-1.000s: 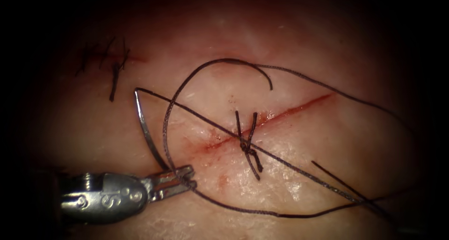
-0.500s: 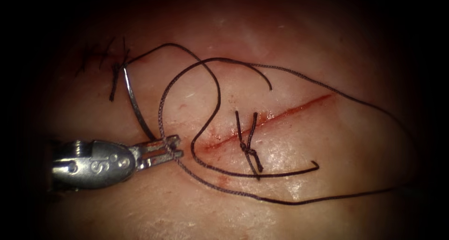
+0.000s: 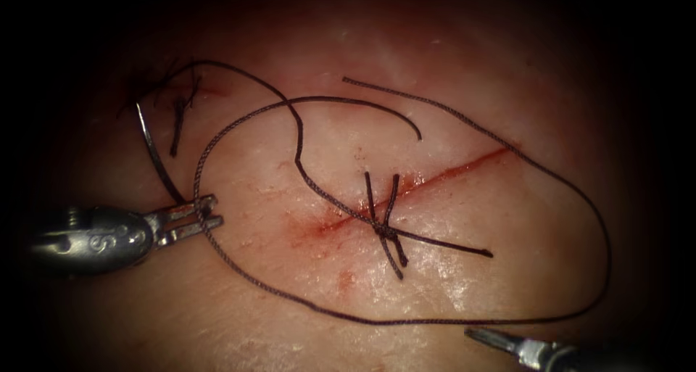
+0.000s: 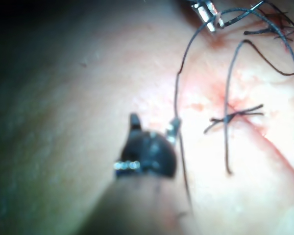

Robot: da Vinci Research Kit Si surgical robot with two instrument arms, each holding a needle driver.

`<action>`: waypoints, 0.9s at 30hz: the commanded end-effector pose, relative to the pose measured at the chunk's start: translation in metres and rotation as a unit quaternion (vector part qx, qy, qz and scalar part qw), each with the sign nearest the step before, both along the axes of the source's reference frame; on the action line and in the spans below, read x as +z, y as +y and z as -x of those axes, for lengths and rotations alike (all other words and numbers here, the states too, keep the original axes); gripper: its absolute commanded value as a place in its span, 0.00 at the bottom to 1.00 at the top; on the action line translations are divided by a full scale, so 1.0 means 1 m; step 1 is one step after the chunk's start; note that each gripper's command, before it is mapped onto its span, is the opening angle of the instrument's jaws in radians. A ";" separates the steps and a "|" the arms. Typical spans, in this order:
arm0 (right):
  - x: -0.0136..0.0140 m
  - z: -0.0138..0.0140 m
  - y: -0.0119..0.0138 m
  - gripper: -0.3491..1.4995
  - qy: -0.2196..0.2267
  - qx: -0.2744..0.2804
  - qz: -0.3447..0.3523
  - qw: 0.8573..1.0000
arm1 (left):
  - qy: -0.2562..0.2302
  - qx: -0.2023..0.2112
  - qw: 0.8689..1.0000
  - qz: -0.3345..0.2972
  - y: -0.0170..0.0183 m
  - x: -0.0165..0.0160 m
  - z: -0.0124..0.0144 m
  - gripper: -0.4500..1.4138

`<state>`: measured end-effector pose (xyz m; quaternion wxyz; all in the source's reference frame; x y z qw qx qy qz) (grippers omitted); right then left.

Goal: Wound Closure

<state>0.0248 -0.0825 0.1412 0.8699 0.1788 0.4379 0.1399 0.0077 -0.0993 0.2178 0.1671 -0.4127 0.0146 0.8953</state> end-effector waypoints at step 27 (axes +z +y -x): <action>0.0084 -0.0044 -0.0026 0.74 -0.043 0.004 -0.017 0.999 | -0.008 -0.011 1.000 -0.014 0.0018 -0.0039 0.0027 0.00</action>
